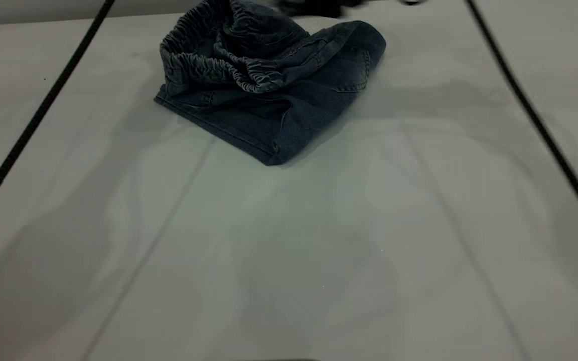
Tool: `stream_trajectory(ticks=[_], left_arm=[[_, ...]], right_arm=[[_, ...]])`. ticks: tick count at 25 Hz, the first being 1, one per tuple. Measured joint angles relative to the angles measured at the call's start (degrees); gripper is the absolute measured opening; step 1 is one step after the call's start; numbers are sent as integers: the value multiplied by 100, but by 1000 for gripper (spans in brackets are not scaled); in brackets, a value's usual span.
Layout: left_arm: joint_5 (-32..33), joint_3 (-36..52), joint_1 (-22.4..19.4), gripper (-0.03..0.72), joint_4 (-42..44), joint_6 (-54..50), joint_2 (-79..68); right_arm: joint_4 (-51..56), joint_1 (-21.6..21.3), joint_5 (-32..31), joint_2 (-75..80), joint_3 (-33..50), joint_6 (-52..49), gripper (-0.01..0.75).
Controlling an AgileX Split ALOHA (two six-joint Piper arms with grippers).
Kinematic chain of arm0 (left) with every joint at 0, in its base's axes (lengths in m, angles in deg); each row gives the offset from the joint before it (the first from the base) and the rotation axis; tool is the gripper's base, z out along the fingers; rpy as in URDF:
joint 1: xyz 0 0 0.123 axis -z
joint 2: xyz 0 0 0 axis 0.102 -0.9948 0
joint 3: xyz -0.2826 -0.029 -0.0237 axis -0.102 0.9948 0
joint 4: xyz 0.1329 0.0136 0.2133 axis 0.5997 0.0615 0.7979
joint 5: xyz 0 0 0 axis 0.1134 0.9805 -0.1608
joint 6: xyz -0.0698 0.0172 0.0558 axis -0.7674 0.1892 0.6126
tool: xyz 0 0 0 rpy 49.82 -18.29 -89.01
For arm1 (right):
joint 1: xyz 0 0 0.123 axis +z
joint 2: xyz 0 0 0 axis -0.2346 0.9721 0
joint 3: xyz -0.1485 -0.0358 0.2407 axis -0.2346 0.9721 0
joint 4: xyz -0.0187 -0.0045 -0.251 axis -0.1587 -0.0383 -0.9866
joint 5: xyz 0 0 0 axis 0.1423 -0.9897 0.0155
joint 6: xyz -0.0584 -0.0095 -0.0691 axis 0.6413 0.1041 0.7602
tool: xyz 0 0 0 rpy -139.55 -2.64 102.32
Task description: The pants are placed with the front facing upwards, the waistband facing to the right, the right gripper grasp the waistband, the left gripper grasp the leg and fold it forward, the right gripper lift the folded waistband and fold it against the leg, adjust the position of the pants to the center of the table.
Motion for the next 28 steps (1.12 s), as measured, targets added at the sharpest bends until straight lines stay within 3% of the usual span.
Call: stream_trajectory(ticks=[7, 19, 28], left_arm=[[0, 12, 212, 547, -502, 61, 0], [0, 12, 1807, 547, -587, 135, -300], [0, 12, 1860, 547, -546, 141, -1027]], right_arm=[[-1329, -989, 161, 0, 0, -1109, 575], [-1700, -1689, -29, 0, 0, -1223, 575], [-1778, -2073, -279, 0, 0, -1242, 573]])
